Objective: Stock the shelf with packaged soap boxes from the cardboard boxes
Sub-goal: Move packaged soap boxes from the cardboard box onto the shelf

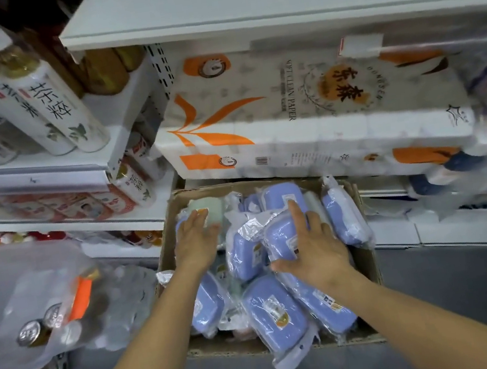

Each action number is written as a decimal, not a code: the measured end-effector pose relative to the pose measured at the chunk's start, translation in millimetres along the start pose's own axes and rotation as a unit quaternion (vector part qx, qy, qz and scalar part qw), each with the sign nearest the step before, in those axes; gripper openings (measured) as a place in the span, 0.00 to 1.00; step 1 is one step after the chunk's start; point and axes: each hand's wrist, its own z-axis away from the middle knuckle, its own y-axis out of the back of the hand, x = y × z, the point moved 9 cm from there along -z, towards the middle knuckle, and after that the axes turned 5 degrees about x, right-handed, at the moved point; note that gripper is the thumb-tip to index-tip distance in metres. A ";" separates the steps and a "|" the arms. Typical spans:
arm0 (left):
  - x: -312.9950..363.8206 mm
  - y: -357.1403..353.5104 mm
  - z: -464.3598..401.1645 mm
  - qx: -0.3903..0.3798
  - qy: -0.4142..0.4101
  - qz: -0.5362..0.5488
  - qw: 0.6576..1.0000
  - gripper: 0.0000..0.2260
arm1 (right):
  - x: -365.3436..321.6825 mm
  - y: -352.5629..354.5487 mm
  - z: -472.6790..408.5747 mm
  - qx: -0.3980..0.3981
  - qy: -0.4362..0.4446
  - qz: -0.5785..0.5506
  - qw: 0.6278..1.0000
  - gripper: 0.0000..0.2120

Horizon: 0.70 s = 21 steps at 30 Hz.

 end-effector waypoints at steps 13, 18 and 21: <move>10.3 -46.6 66.3 0.019 0.033 0.127 0.991 0.38 | 18.3 -7.3 26.9 0.073 -0.016 -0.030 0.997 0.58; 19.9 -42.4 61.6 0.050 0.051 0.153 0.986 0.24 | 24.4 -0.8 28.0 0.075 -0.018 -0.089 0.993 0.55; 37.5 -16.9 76.7 0.085 0.014 0.186 0.979 0.23 | 34.1 13.9 36.7 0.096 -0.033 -0.159 0.982 0.54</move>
